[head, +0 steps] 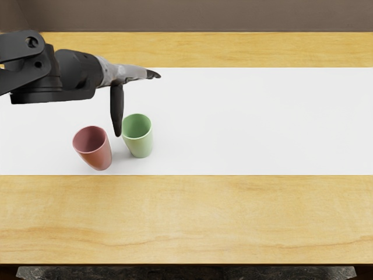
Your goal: Pick up cup and place in cup with left hand
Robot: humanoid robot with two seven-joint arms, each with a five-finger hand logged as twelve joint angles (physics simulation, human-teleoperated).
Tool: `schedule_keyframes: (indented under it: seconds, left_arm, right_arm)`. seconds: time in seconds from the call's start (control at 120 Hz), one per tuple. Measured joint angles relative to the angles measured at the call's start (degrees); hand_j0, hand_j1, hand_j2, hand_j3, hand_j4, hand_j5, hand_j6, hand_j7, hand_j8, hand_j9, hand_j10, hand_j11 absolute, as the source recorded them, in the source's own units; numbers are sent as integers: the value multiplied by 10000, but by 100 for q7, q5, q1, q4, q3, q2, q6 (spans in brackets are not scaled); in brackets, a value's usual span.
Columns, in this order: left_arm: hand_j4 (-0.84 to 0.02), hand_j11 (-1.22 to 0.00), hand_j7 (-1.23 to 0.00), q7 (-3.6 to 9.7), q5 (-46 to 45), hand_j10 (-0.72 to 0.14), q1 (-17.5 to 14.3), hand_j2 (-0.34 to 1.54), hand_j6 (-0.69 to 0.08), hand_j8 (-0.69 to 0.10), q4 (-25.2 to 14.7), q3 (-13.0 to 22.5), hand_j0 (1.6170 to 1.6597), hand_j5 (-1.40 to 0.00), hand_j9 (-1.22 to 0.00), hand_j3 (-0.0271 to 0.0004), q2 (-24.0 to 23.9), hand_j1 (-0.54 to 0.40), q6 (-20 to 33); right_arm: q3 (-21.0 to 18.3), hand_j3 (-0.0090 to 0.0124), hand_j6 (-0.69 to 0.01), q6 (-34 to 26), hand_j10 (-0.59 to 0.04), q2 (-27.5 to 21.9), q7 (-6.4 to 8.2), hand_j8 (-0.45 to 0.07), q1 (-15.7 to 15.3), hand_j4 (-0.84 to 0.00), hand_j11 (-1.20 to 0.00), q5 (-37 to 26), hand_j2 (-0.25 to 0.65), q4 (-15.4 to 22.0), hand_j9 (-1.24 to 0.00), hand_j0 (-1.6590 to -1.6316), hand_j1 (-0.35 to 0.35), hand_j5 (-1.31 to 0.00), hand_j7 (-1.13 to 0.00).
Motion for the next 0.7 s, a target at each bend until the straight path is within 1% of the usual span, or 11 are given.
schedule_keyframes:
  seconds: [0.075, 0.258, 0.325, 0.475, 0.642, 0.7]
  left_arm:
    - [-27, 0, -2, 9, 116, -22, 186, 6, -36, -33, -58, 43, 16581, -4, -1, 0, -160, 3491, 161]
    - [-26, 0, -3, 15, 449, -22, 423, 10, -36, -33, -199, 77, 16581, -4, -1, 0, -165, 3491, 462]
    - [-26, 0, -3, 16, 557, -22, 579, 10, -36, -33, -228, 81, 16581, -4, -1, 0, -174, 3491, 566]
    - [-26, 0, -3, 16, 648, -22, 700, 12, -36, -33, -256, 84, 16581, -4, -1, 0, -186, 3491, 660]
    - [-80, -72, -74, 17, 746, -77, 727, 24, -90, -87, -261, 111, 16581, -75, -72, 0, -194, 3429, 691]
    - [-99, -98, -100, 17, 913, -95, 865, 27, -108, -105, -258, 115, 16581, -102, -99, 0, -271, 3406, 741]
  right_arm:
    - [1, 0, -239, -3, -238, 0, 1, -238, 2, -238, -307, 0, -47, 0, -307, -16581, -3208, -307, -307]
    - [0, 0, -241, -10, -239, 0, 1, -240, 3, -240, -309, 0, -48, -1, -309, -16581, -3206, -309, -309]
    - [0, 0, -241, -12, -239, 0, 1, -240, 3, -240, -309, 0, -48, -1, -309, -16581, -3206, -309, -309]
    - [0, 0, -241, -14, -239, 0, 1, -240, 4, -240, -309, 0, -48, -1, -309, -16581, -3205, -309, -309]
    - [1, 0, -242, -15, -240, 0, 5, -241, 4, -241, -310, 0, -48, -1, -311, -16581, -3204, -311, -310]
    - [1, 0, -242, -15, -240, 0, 7, -241, 4, -241, -311, 0, -48, -1, -311, -16581, -3204, -311, -311]
